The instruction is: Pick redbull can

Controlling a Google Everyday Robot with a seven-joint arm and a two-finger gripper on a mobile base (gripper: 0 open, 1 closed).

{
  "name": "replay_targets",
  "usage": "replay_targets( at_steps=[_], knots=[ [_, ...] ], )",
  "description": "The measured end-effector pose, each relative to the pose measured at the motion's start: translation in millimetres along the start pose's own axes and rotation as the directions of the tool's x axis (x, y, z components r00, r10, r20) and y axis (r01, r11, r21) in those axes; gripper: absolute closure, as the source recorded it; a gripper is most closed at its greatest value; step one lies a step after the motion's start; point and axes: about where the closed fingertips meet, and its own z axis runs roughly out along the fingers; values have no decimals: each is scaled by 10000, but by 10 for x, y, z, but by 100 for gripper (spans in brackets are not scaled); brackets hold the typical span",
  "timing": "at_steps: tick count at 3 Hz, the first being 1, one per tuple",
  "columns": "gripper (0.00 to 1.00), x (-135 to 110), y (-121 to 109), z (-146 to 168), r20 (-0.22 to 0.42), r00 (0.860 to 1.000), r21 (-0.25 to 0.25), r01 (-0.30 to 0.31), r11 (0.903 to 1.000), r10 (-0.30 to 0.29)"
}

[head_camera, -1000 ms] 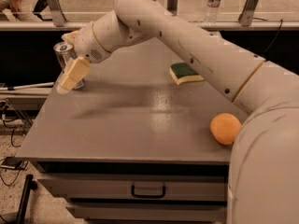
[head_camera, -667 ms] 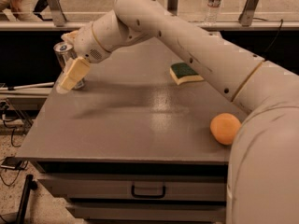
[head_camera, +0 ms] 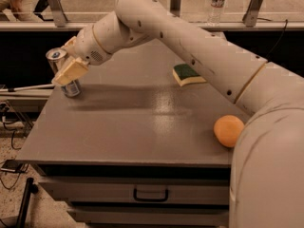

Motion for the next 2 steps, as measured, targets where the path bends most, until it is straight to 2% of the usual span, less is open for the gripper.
replay_targets(
  at_steps=[1,2],
  knots=[
    [61,-6,11,23,8,10000,-43,6,10000,-6],
    [92,-96,71,48,466,9989,-319,-7,9995,22]
  ],
)
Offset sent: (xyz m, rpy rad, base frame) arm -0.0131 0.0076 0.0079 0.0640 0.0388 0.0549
